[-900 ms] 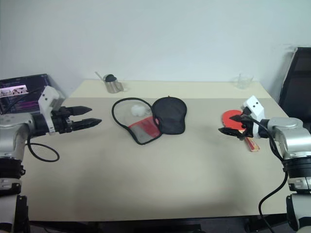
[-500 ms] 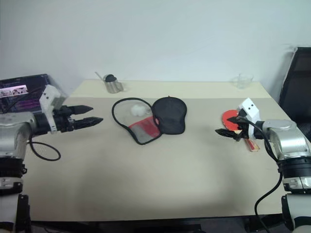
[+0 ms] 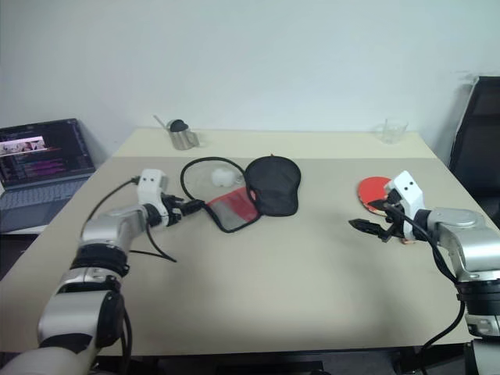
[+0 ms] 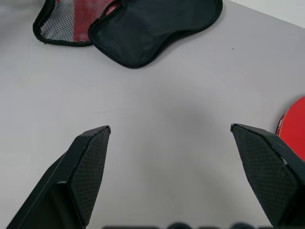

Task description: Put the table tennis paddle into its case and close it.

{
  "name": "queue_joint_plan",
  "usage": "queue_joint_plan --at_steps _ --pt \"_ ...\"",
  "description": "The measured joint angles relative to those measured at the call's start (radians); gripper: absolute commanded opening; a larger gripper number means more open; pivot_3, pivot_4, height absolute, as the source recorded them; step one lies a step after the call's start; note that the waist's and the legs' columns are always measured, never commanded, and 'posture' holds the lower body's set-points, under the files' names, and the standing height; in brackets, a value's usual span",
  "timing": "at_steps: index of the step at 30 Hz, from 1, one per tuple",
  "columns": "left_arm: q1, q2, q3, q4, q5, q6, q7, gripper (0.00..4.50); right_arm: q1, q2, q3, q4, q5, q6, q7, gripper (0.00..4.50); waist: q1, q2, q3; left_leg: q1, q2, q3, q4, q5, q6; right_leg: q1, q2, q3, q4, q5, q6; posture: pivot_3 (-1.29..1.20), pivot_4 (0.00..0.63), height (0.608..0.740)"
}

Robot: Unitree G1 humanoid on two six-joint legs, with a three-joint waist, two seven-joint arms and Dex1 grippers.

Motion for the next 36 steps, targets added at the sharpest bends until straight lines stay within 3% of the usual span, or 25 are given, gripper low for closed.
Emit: queue_joint_plan --at_steps 9,17,32,36 --pt "-0.051 -0.07 0.039 0.092 -0.001 -0.009 0.125 3.75 0.021 -0.022 -0.031 -0.033 0.005 0.027 -0.029 4.46 0.002 0.0 0.0 0.001 -0.001 0.0 0.0 0.0 0.0 0.001 0.0 0.0 0.0 0.0 0.001 0.0 0.15 0.74" --pt "-0.13 -0.176 0.065 0.157 -0.008 -0.037 0.131 3.75 0.021 -0.025 -0.033 -0.047 0.01 0.035 -0.037 4.46 0.013 0.0 0.0 0.0 -0.001 0.0 0.001 0.0 0.0 0.001 0.0 0.0 -0.001 0.001 0.001 0.0 0.15 0.74" --pt "-0.15 -0.206 0.078 0.157 -0.021 -0.053 0.131 3.75 0.034 -0.032 -0.044 -0.062 0.01 0.036 -0.045 4.46 0.004 0.0 0.0 0.001 -0.001 0.0 0.001 0.0 -0.001 0.002 0.0 0.0 -0.001 0.001 0.001 0.0 0.15 0.74" --pt "-0.15 -0.236 0.074 0.157 -0.019 -0.052 0.121 2.8 0.034 -0.032 -0.044 -0.062 0.01 0.034 -0.049 4.5 0.003 0.0 0.0 0.001 -0.001 0.0 0.001 0.0 -0.001 0.001 0.0 0.0 -0.001 0.001 0.001 0.0 0.15 0.74"
